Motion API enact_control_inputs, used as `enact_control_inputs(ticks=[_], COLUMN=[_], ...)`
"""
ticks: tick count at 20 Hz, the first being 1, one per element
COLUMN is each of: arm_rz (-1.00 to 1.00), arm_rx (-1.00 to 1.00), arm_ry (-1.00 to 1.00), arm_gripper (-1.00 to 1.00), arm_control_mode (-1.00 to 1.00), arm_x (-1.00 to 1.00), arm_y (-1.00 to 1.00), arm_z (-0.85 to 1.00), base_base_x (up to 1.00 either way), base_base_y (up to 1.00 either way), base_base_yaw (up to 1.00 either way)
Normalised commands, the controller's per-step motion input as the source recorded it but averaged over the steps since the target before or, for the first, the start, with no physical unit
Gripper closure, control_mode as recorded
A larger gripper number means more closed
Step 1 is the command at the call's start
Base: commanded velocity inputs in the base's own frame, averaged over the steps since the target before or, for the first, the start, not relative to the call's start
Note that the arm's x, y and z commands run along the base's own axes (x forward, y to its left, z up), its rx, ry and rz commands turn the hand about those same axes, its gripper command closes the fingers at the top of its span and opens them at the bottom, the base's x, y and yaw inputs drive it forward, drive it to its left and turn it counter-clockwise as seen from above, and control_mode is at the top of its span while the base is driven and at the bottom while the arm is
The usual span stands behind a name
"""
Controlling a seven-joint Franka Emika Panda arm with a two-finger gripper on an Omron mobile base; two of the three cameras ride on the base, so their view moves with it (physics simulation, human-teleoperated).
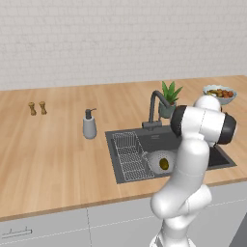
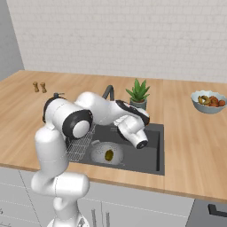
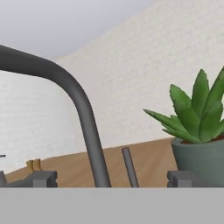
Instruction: Put the colander in the sink, put the kiwi in the colander, and turn on the sink faucet and pour water over the colander.
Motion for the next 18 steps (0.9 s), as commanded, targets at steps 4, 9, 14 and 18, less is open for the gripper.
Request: enact_control_inputs(ticks=[4,9,14,18], arm_rz=[0.0,-0.07,-0.13,-0.18], arm_rx=[0.0,-0.01,-0.02,-0.01], arm_ry=[0.0,0.0,0.0,0.0], arm_gripper=[-1.0,-1.0,-1.0,-1.0], arm_control_mode=[-1.0,-1.0,-1.0,-1.0], arm_x=[0.0,0.02,0.1,0.19], arm_y=[0.09,0.24,0.31,0.22], arm_z=[-0.01,0.0,0.0,0.0], base_base_x=[0.0,0.0,0.0,0.0], base_base_y=[0.0,0.0,0.0,0.0], base_base_yaw=[0.0,0.0,0.0,0.0])
